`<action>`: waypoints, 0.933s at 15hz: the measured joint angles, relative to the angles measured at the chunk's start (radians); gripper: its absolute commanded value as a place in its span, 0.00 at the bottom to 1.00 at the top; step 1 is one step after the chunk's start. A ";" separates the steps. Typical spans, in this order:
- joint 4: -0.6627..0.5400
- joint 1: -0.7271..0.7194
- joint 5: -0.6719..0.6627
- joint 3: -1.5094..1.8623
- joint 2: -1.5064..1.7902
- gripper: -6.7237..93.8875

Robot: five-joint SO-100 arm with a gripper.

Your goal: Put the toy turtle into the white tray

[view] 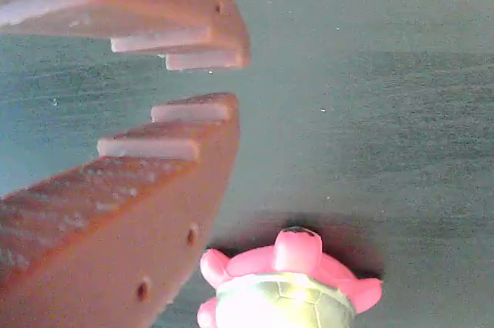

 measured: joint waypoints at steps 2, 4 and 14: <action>0.000 0.000 0.000 0.000 0.000 0.07; 0.000 0.000 0.000 0.000 0.000 0.07; 0.000 0.012 0.012 0.000 0.000 0.07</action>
